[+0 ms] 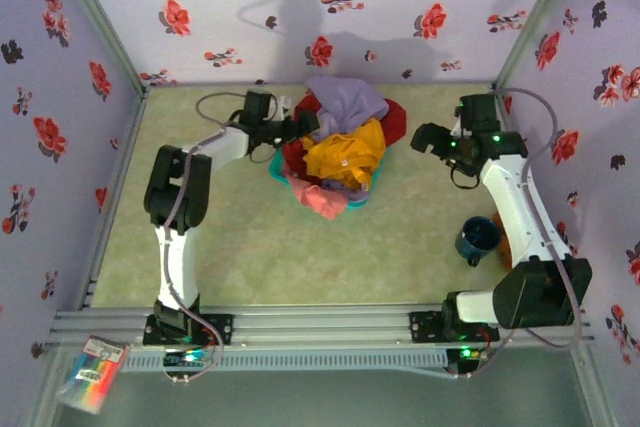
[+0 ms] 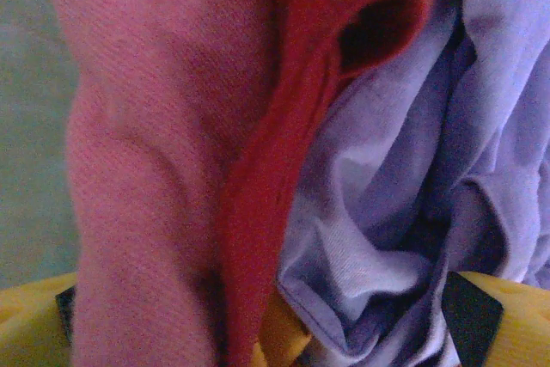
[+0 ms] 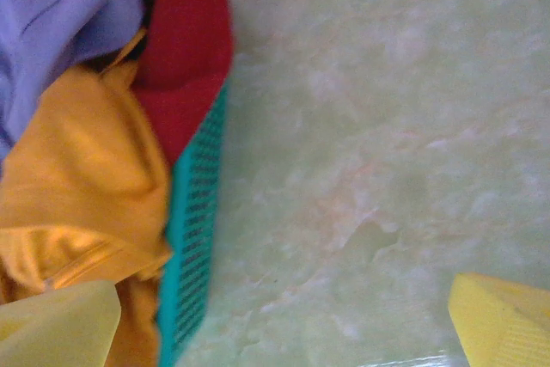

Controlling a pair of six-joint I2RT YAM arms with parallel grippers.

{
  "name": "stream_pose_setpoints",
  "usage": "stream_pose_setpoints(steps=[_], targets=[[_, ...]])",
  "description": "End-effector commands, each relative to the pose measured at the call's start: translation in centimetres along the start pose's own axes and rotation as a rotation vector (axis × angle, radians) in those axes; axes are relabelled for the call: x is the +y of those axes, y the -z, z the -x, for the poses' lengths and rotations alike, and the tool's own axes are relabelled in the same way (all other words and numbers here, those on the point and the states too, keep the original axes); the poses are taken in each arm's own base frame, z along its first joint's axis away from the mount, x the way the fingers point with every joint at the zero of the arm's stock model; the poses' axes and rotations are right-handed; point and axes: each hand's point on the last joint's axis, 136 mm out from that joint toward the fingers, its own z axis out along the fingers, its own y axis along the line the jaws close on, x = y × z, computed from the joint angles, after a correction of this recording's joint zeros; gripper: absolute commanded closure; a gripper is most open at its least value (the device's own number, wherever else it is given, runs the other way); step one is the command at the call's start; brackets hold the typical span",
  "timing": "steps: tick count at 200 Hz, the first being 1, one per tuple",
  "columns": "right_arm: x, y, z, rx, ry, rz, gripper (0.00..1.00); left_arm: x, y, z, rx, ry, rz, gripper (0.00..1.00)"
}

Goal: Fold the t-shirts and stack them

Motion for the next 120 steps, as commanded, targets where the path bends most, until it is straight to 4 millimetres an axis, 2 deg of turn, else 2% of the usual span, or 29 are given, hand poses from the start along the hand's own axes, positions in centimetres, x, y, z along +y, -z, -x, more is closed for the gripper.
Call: stream_pose_setpoints(steps=[1, 20, 37, 57, 78, 96, 120], targets=[[2.4, -0.2, -0.4, 0.021, -0.009, 0.034, 0.01, -5.1, -3.5, -2.6, 0.041, -0.012, -0.137, 0.01], [4.6, -0.2, -0.4, 0.032, 0.013, 0.076, 0.01, -6.6, -4.7, -3.7, 0.058, -0.037, -0.154, 0.01], [6.6, -0.2, -0.3, 0.048, 0.019, 0.119, 0.01, -6.9, -4.0, -3.1, 0.011, -0.044, -0.128, 0.01], [8.3, -0.4, -0.5, 0.066, 0.040, 0.129, 0.01, -5.9, -0.9, -0.9, -0.161, -0.093, -0.005, 0.01], [9.4, -1.3, -0.7, 0.075, 0.077, 0.094, 0.01, -5.1, 2.1, 0.5, -0.239, -0.097, 0.055, 0.01], [9.7, -2.8, -0.5, 0.081, 0.113, 0.041, 0.01, -4.6, 4.2, 0.7, -0.247, -0.101, 0.081, 0.01], [9.6, -5.8, 0.0, 0.080, 0.179, -0.047, 0.01, -3.5, 6.9, -0.6, -0.250, -0.190, 0.214, 0.01]])
